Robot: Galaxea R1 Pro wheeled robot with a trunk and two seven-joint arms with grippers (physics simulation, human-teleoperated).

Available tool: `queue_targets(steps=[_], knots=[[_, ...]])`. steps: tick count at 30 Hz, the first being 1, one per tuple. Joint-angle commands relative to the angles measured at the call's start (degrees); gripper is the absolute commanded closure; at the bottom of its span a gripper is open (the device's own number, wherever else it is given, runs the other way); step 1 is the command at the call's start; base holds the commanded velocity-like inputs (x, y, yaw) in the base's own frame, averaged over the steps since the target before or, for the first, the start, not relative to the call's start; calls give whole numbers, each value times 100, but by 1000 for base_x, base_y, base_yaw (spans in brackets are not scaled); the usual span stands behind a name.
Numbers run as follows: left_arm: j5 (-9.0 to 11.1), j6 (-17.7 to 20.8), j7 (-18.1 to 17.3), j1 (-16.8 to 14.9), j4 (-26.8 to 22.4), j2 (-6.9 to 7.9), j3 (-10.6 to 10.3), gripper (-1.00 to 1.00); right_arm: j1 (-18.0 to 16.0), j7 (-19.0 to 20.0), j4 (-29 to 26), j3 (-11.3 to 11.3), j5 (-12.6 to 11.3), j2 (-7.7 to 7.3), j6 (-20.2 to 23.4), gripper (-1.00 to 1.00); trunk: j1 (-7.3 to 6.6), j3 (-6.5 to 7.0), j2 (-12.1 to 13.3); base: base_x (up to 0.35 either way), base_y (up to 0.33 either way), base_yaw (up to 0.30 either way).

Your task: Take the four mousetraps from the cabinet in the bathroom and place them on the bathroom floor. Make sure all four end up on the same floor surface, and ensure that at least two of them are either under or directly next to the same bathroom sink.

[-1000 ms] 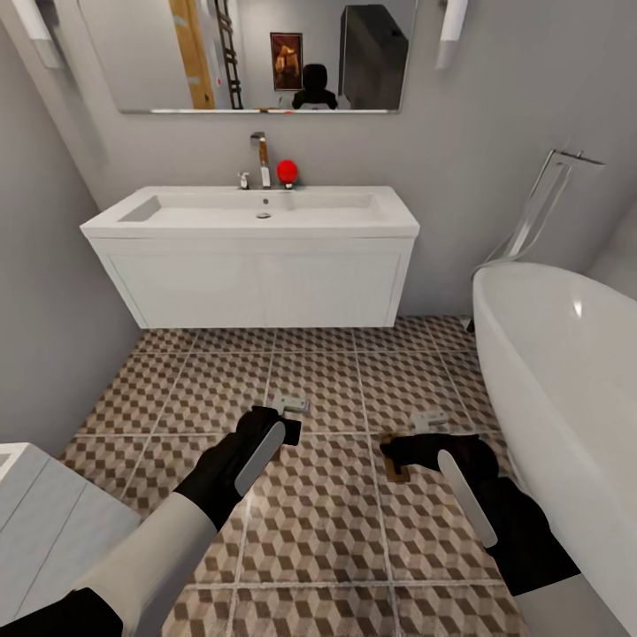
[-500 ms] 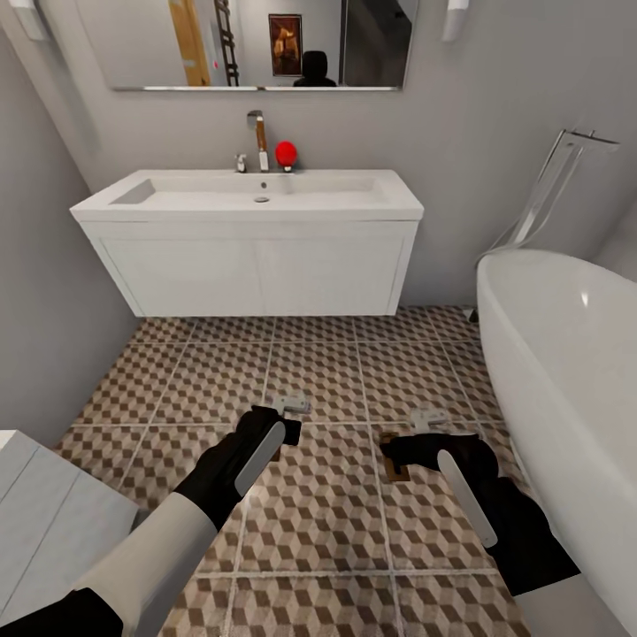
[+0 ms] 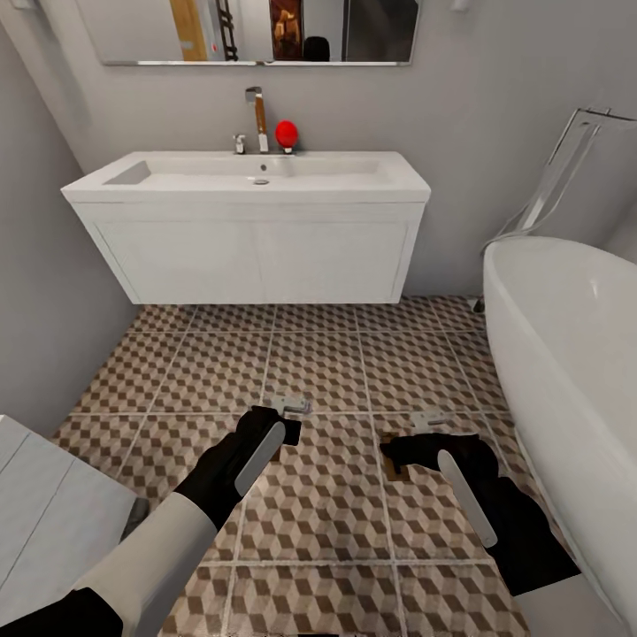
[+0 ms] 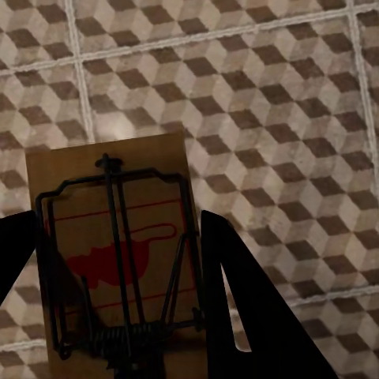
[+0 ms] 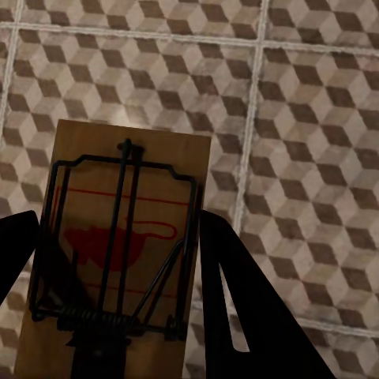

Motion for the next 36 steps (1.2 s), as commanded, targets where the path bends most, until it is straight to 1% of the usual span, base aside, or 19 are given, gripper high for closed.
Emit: queue_targets(steps=[1,12,18,22,31,36], knots=[[42,15,47,-5,-4,2,-12,100,-4,-70,-6,12,-76,-4,14,100,22,-32,-44,0,0,69],[42,15,47,-4,-5,2,-12,100,-4,-70,-6,12,-76,-6,14,100,263,-329,-485,0,0,86],[42,15,47,-5,-12,2,-12,100,-4,-70,-6,12,-76,-5,8,100,395,-453,-726,0,0,16],[42,15,46,-5,-12,2,-16,100,-4,-70,-6,12,-76,-6,11,100,483,-528,-886,0,0,-157],[42,15,46,-5,-13,2,-17,100,-4,-70,-6,12,-76,-6,12,100,680,-690,-1247,0,0,-252],[42,15,46,-4,-13,2,-16,100,-4,-70,-6,12,-76,-1,7,100,790,-780,-1447,0,0,-100]])
